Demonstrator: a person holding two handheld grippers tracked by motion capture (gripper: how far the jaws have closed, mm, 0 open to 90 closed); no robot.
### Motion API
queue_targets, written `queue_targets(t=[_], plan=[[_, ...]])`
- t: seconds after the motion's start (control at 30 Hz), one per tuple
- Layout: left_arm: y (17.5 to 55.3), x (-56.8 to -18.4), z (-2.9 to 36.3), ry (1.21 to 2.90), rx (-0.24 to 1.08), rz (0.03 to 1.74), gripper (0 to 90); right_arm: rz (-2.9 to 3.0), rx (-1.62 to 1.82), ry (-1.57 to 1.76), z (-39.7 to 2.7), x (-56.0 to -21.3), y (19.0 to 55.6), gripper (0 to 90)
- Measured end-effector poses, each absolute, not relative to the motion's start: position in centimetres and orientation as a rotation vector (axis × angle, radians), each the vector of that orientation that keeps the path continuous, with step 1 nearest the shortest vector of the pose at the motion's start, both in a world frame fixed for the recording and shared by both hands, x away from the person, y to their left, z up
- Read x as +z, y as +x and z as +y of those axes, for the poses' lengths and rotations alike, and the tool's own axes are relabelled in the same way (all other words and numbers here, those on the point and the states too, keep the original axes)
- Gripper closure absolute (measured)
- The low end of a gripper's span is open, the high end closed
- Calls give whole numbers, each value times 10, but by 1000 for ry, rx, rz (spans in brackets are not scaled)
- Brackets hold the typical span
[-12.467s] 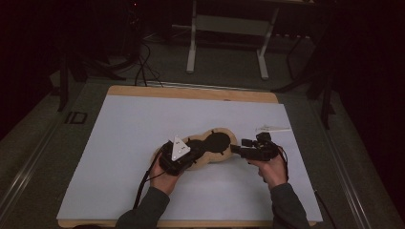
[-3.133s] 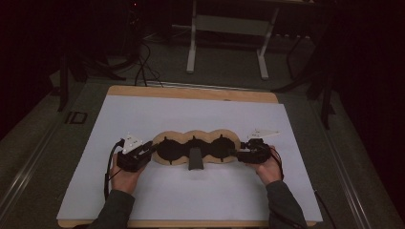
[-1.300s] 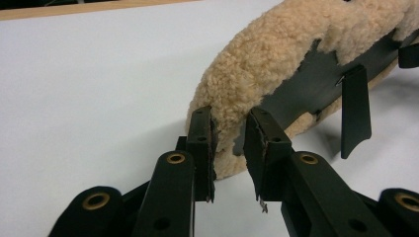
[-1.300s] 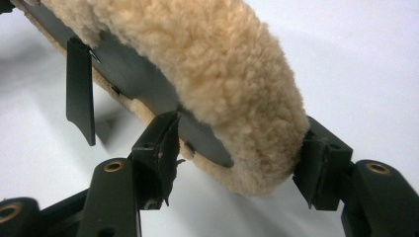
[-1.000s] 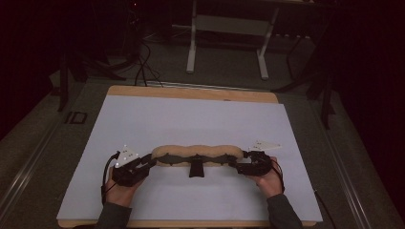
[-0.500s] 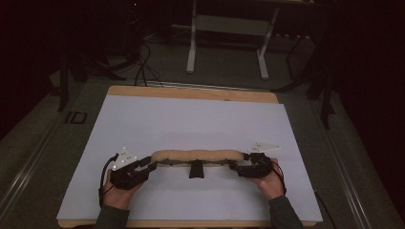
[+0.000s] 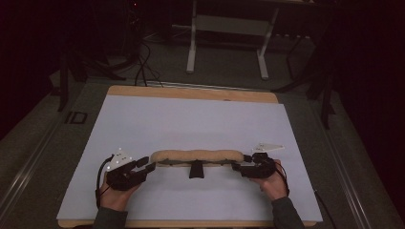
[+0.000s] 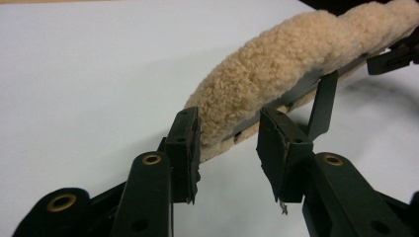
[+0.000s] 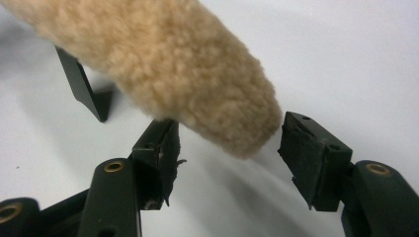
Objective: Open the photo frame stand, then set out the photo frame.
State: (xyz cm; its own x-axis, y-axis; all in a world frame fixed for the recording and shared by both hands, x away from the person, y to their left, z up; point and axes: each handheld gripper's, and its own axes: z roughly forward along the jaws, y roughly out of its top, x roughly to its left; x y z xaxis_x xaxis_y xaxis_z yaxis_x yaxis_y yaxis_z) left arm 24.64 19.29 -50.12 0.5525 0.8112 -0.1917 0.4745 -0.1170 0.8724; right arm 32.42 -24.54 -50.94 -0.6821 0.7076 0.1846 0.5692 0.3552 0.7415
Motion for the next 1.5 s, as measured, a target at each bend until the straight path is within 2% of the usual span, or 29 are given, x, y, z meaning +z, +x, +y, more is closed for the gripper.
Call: queue_targets(t=[0.37,0.77,1.5], plan=[[245,-497,202,1669,398,1080,564,2451,1217,1163,-252,-509,319,367],[256,-494,223,1610,425,1142,559,2472,1188,1171,-251,-509,318,397],[281,-505,237,1637,422,1232,577,2535,1128,1166,-250,-512,315,632]])
